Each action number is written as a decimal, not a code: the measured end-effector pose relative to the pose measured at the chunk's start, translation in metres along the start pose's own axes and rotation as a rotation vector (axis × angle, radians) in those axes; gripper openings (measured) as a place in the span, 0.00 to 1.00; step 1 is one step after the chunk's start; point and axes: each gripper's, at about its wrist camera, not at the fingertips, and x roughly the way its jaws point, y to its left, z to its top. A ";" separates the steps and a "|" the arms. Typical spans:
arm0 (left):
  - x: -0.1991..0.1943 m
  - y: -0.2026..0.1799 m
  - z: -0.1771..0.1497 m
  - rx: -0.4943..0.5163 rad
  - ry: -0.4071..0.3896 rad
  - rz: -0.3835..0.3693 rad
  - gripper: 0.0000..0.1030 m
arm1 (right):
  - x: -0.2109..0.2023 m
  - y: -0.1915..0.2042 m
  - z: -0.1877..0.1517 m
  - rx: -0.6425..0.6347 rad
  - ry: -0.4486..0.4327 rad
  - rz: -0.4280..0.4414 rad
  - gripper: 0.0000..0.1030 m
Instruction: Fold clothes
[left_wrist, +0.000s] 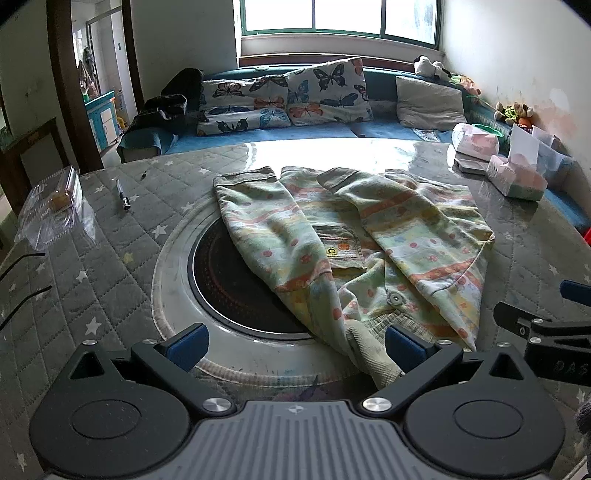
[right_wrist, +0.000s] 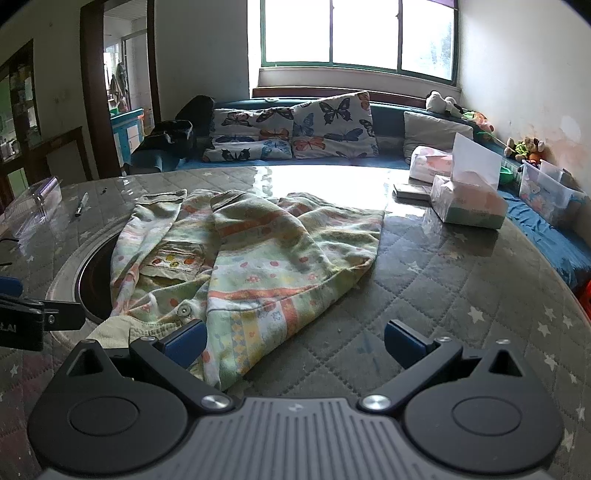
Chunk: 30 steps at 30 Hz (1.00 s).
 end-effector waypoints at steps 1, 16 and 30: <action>0.001 0.000 0.001 0.001 0.001 -0.001 1.00 | 0.002 0.000 0.001 -0.002 0.002 0.004 1.00; 0.040 0.010 0.024 -0.004 0.032 0.013 1.00 | 0.033 0.007 0.028 -0.052 0.013 0.052 1.00; 0.091 0.036 0.063 -0.046 0.028 0.050 0.99 | 0.103 0.020 0.079 -0.132 0.028 0.101 0.85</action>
